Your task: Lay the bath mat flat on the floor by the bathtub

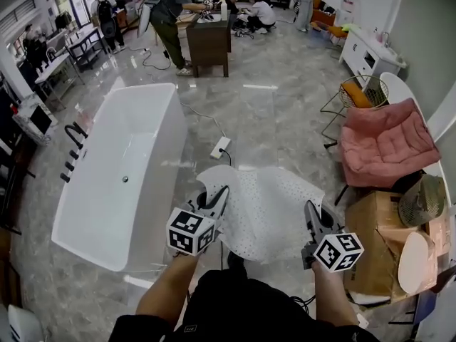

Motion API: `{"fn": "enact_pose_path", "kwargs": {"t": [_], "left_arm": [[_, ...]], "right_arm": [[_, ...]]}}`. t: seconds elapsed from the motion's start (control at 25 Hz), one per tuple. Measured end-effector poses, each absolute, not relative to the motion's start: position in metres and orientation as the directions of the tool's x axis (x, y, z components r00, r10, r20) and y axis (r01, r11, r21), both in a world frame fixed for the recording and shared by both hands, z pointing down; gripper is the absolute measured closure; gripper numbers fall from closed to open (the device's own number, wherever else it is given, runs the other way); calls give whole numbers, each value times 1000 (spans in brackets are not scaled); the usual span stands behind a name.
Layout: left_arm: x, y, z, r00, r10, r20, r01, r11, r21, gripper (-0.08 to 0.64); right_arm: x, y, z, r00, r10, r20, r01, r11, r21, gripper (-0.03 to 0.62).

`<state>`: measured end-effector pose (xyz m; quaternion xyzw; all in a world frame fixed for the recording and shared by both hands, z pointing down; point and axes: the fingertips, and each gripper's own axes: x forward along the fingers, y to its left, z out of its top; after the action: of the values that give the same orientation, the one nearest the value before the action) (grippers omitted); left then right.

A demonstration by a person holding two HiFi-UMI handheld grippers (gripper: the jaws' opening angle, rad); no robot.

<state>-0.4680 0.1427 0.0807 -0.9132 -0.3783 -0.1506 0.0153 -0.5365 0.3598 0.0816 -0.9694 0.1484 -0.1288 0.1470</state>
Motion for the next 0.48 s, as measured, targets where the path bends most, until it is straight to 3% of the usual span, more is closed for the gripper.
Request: {"fn": "enact_pose_path", "kwargs": {"t": [0.48], "left_arm": [[-312, 130, 88, 680, 662, 315, 677, -732, 75, 538]], "right_arm": [[-374, 355, 88, 922, -336, 192, -256, -902, -347, 571]]}}
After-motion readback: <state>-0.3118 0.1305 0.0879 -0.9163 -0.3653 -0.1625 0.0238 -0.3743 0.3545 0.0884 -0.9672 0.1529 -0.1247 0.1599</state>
